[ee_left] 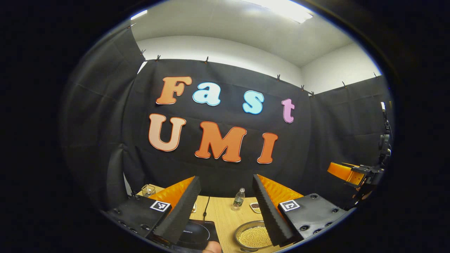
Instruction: First push the handle of the pot to place it horizontally, then grasp the pot with both hands and set it on the induction cooktop.
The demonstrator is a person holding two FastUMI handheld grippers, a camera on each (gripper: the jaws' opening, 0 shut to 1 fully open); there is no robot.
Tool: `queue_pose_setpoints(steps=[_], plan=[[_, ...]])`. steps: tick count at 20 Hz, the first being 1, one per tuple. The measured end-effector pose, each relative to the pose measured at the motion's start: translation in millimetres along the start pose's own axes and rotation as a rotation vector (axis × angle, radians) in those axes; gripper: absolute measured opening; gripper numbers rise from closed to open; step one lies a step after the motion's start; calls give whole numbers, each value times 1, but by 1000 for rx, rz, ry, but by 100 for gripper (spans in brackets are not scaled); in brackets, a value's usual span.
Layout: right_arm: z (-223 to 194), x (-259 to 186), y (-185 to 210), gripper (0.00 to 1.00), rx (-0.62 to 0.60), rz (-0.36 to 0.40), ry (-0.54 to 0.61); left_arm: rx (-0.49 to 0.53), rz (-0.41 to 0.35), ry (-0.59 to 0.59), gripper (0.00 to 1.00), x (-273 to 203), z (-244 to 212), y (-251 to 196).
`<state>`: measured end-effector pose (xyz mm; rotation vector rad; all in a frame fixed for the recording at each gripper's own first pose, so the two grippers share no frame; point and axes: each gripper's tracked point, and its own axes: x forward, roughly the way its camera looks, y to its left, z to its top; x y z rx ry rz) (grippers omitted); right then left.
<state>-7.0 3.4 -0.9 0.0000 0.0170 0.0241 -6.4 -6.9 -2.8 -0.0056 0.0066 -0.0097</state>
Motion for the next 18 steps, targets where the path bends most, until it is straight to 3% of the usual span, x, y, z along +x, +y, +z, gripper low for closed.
queue_pose_setpoints(steps=[11, 18], plan=[[2, -4, -3, 94, 9, -7, -5, 1, 28, -16, 97, -6, 2, 6], [-6, -7, 9, 93, -7, 37, 5, -1, 34, -7, 96, -9, 0, 7]])
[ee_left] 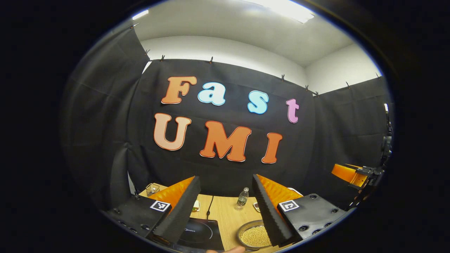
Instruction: First push the handle of the pot to place it horizontally, then grasp the pot with both hands and set it on the induction cooktop.
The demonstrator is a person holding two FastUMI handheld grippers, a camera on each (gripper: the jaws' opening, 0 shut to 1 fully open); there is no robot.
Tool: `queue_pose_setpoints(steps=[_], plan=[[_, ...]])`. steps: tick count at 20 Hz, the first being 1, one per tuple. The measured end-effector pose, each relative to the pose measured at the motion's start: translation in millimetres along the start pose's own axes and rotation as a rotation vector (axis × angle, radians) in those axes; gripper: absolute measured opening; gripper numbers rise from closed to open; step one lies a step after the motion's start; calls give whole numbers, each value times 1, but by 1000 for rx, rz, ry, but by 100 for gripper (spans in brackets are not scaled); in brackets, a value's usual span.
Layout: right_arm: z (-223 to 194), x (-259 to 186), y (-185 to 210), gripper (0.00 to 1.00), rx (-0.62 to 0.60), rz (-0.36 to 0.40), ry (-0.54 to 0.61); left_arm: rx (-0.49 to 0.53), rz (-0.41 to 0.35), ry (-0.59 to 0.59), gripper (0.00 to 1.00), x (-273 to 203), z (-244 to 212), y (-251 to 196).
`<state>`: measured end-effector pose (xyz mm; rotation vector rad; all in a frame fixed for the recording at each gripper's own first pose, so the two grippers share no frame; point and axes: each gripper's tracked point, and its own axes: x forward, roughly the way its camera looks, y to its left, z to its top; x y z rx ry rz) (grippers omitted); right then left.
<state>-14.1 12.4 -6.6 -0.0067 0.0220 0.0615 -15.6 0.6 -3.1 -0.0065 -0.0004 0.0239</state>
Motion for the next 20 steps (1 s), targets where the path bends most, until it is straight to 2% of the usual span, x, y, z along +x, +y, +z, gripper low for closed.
queue_pose_setpoints(steps=[2, 5, 6, 9, 11, 15, 20], plan=[[-6, 1, 4, 88, -8, 11, 9, 4, -6, -6, 96, -4, 2, -2], [-20, 2, 8, 72, -30, 25, 32, -1, -8, -19, 98, -7, 4, -2], [-25, 3, 10, 70, -35, 31, 41, -1, -10, -15, 95, -8, 2, -1], [-44, 5, 14, 49, -39, 50, 81, 3, -18, -7, 96, -12, -2, -2], [-60, 5, 24, 40, -26, 86, 115, -1, -21, -13, 96, -16, 1, -1], [-87, 2, 24, 26, -36, 105, 160, 8, -18, -26, 96, -22, 2, 0], [-132, -8, 24, 12, 1, 126, 236, 4, -51, -34, 96, -30, 2, -10]])
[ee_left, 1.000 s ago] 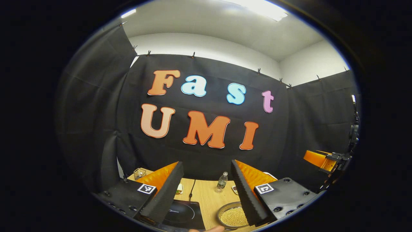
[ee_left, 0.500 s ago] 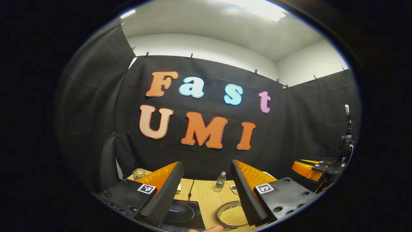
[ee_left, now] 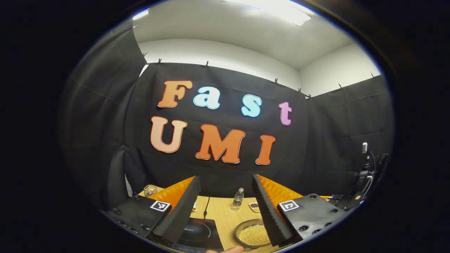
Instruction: First push the handle of the pot to place it horizontally, then grasp the pot with both hands and set it on the induction cooktop.
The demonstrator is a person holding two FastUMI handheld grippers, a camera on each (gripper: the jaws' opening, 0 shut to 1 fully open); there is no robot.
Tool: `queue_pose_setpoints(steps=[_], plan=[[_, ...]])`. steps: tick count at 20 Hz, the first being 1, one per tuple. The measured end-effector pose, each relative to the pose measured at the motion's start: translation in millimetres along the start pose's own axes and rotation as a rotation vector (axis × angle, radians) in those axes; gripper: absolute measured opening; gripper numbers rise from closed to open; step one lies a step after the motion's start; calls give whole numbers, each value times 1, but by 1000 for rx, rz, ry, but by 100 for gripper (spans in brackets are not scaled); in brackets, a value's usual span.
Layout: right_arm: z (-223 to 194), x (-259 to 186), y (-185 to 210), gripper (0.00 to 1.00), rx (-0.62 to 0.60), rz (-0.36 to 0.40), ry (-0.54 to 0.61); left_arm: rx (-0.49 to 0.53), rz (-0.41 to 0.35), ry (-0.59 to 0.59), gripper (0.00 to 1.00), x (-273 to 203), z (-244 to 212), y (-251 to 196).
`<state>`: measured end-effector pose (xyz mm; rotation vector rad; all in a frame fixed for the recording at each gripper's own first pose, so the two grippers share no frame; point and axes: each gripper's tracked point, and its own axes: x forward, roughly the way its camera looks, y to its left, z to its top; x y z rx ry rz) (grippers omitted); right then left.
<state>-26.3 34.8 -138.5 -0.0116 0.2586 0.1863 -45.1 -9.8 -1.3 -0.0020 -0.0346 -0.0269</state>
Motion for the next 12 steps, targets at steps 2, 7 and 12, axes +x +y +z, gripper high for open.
queue_pose_setpoints(steps=[2, 7, 12], plan=[[-16, -1, 1, 7, 5, 4, 22, 1, -7, -5, 96, -2, 1, -1], [-81, -8, 6, 0, -1, 23, 114, -5, 10, -2, 96, -2, -3, 7], [-152, -22, 6, 0, -45, 24, 249, -9, 18, 11, 96, -3, -10, 12]])
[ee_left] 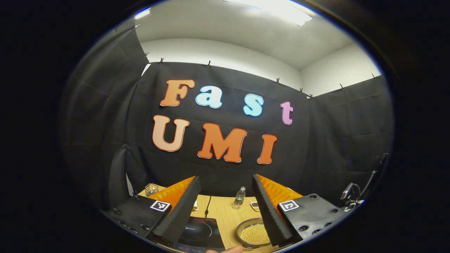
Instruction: First push the handle of the pot to place it horizontally, then grasp the pot with both hands and set it on the induction cooktop.
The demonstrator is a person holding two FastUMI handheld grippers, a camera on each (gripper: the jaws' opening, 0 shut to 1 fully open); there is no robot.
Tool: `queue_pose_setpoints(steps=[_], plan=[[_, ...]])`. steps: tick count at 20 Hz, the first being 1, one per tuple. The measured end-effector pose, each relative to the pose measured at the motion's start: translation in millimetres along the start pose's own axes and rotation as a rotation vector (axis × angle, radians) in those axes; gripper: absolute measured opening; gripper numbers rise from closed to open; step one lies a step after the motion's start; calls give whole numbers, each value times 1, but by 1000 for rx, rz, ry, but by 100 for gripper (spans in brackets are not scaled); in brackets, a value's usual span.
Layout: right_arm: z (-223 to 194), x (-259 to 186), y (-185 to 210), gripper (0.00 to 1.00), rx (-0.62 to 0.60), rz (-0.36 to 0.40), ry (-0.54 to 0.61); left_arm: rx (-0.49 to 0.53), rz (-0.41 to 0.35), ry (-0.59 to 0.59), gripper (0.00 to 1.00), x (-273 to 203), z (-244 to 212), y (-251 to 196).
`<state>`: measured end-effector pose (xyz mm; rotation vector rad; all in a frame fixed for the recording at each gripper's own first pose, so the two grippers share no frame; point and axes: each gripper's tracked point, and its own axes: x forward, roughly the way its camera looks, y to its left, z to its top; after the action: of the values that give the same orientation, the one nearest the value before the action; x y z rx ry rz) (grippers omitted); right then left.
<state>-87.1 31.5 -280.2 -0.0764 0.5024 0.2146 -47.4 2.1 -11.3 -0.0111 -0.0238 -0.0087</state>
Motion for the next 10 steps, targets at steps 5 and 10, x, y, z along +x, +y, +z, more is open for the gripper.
queue_pose_setpoints(steps=[5, 10], plan=[[-62, 1, 5, 0, 30, 21, 109, 14, 9, 12, 96, -2, -6, 6], [-110, -3, 11, 0, 61, 30, 208, 12, 13, 15, 96, -5, -12, 9]])
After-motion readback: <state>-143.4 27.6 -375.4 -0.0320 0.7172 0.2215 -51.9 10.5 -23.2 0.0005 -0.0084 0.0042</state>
